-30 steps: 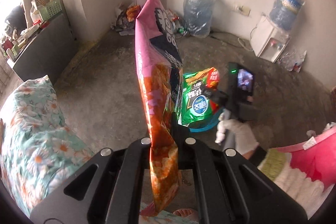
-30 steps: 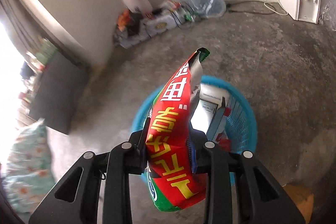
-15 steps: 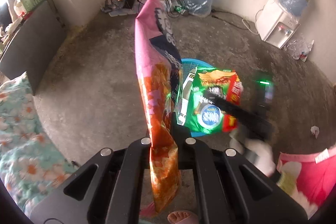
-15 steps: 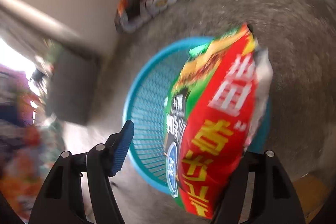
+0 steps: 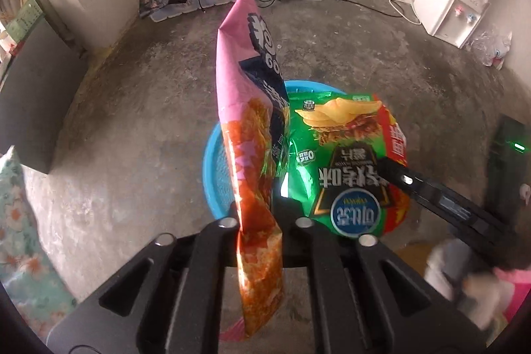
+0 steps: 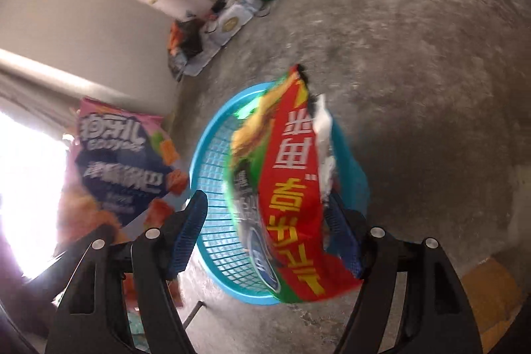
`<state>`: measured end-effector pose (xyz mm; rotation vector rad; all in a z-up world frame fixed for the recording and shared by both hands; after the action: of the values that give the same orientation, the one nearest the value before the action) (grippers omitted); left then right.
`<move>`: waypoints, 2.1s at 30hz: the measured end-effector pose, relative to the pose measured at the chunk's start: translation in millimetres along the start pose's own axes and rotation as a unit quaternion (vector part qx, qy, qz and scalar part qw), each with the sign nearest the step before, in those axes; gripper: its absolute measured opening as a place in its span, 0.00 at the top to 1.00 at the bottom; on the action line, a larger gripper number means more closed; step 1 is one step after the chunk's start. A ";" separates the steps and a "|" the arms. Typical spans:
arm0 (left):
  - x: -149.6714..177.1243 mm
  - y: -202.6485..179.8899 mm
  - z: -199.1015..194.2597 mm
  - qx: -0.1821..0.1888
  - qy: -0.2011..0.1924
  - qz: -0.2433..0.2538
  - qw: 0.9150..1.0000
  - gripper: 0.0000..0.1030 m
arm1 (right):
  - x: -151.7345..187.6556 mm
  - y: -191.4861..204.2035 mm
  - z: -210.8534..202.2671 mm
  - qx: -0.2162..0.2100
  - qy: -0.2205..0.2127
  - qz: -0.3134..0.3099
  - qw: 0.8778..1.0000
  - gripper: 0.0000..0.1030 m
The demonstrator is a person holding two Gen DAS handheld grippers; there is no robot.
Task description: Collect trash
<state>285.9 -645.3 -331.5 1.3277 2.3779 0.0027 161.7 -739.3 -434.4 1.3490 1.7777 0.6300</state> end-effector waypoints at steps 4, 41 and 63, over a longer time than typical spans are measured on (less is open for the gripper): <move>1.4 -5.8 19.2 -0.006 0.008 -0.009 1.000 0.59 | -5.5 -1.6 -1.7 0.002 -0.009 0.005 1.000 0.36; 105.4 164.3 -347.0 0.155 -0.212 -0.125 0.957 0.16 | 67.9 204.0 -163.4 -0.065 -0.063 -0.288 0.953 0.16; 448.8 253.5 -406.2 -0.130 -0.128 -0.443 0.878 0.08 | 366.5 352.2 -282.9 -0.012 0.034 -0.627 0.778 0.06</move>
<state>141.9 -61.6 -68.5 0.0337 2.4160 -0.1069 80.5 -261.8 -112.3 -0.0968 2.2047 -0.0759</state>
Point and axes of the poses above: each gripper's, at about its wrist camera, not at the fingertips, and z roughly the way its jaws point, y to its left, x to its underside, the point moved 6 cm from there along z, roughly the way its jaws point, and after that the axes turned 10 degrees about -x, right-handed, at the moved point
